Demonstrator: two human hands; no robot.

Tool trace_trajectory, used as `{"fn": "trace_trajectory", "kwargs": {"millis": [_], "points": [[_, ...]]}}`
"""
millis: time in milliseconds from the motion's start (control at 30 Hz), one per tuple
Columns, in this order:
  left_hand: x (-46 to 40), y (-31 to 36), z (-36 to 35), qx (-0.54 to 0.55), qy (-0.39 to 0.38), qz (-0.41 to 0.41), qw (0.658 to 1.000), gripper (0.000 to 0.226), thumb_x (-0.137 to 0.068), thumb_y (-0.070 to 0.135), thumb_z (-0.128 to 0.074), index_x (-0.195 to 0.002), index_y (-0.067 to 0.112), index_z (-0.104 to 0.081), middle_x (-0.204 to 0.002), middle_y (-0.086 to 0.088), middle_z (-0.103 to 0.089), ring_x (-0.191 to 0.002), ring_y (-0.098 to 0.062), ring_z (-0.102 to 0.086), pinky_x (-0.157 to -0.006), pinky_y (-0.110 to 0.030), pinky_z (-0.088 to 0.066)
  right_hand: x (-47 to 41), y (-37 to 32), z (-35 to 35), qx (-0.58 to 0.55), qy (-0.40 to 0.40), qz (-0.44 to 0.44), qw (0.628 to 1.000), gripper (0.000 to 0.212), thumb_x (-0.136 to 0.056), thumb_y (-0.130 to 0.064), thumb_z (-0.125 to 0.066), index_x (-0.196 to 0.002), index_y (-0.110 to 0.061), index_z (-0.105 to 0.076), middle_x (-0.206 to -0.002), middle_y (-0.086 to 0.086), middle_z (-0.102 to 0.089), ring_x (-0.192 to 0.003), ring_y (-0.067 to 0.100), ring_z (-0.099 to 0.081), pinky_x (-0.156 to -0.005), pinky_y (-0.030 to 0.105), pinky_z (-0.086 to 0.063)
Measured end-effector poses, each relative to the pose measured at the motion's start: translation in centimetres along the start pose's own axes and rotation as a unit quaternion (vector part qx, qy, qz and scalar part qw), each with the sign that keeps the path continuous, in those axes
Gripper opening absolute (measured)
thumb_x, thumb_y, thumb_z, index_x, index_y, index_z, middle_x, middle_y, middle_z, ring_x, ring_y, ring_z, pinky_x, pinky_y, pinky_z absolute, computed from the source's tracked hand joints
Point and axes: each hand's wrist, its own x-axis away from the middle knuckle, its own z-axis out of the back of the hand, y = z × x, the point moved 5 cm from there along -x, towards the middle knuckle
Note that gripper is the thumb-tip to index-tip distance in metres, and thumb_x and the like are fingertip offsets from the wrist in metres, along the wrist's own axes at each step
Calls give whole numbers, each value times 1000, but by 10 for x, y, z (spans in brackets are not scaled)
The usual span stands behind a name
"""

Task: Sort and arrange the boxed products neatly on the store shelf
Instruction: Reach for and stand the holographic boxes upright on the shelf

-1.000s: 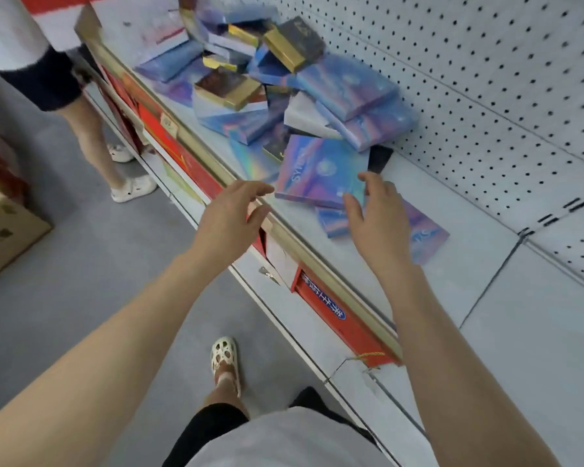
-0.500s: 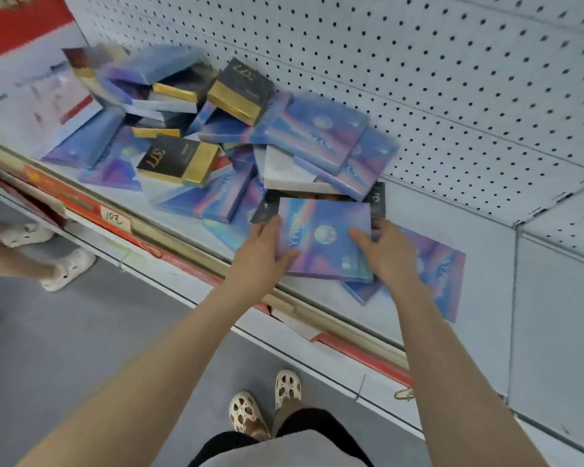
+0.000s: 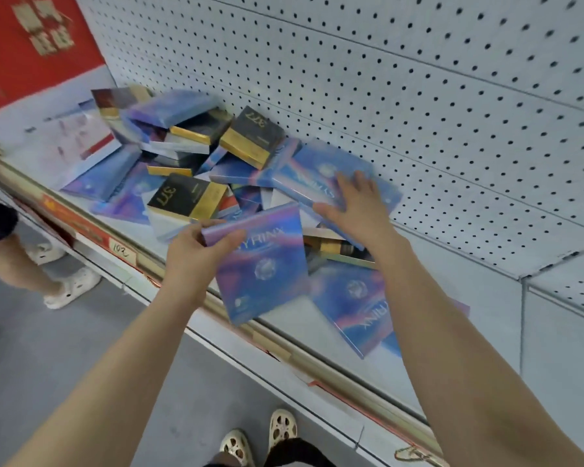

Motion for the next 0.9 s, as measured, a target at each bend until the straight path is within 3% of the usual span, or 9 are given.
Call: {"fn": "trace_trajectory", "kwargs": {"millis": [67, 133, 300, 367, 467, 633, 700, 767, 900], "points": [[-5, 4, 14, 33, 37, -7, 999, 36, -69, 36, -82, -95, 17, -67, -82, 3, -75, -72, -13, -72, -54, -22, -53, -1, -3, -11, 54, -31, 15, 998, 101, -79, -70, -63, -157, -30, -13, -164, 9, -6, -150, 38, -4, -120, 51, -15], [-9, 4, 22, 54, 65, -14, 996, 35, -76, 33, -80, -102, 14, -67, -87, 0, -74, -78, -16, -72, -59, -27, -56, 9, -4, -11, 76, 12, 27, 997, 98, -81, -63, -66, -157, -26, -17, -163, 14, -13, -151, 38, -5, -120, 47, -14], [-18, -2, 21, 98, 108, -18, 989, 36, -81, 33, -77, -109, 16, -62, -94, 1, -71, -84, -14, -72, -68, -30, -60, 58, -29, -14, 171, 100, -27, 980, 90, -83, -77, -47, -142, -10, -39, -129, 23, -46, -120, 39, -44, -97, 46, -36], [-19, -1, 20, 94, 108, -15, 990, 38, -82, 36, -76, -112, 17, -61, -94, 4, -71, -84, -13, -73, -69, -29, -61, 66, -39, -11, 159, 132, -28, 978, 72, -94, -67, -37, -133, -8, -50, -122, 20, -50, -110, 37, -48, -88, 43, -40], [-21, -1, 20, 76, 79, -22, 994, 39, -84, 34, -73, -117, 18, -58, -101, 1, -70, -89, -13, -72, -72, -30, -60, 49, -39, 0, 88, 97, 29, 991, 50, -97, -48, -49, -132, -13, -54, -126, 16, -50, -118, 36, -46, -96, 40, -36], [-25, -8, 23, 40, -33, -36, 998, 50, -85, 7, -71, -125, 26, -45, -108, 6, -66, -96, -5, -68, -74, -26, -59, 3, -17, 12, 98, -31, -1, 995, 125, -63, -80, -67, -158, -27, -6, -164, 13, -2, -152, 35, 1, -121, 50, -12], [-22, -18, 23, 21, -60, -34, 997, 64, -83, -3, -70, -129, 29, -39, -112, 8, -63, -100, -2, -66, -76, -25, -59, -7, -8, 10, 112, -77, -14, 991, 135, -57, -88, -62, -157, -27, 5, -165, 13, 5, -152, 34, 2, -121, 53, -11], [-19, -29, 24, -2, -64, -36, 997, 69, -82, -5, -70, -132, 28, -37, -114, 9, -62, -102, -2, -65, -80, -24, -58, -15, -4, 12, 153, -69, -31, 985, 138, -53, -94, -56, -157, -23, 0, -163, 15, -11, -149, 36, -13, -116, 54, -20], [-18, -42, 29, 27, -26, -20, 999, 51, -86, 1, -68, -128, 22, -49, -115, -1, -66, -103, -14, -67, -81, -34, -58, -18, -1, 18, 190, -27, -93, 977, 131, -48, -101, -48, -145, -13, -35, -143, 20, -41, -131, 39, -34, -104, 53, -32]]}}
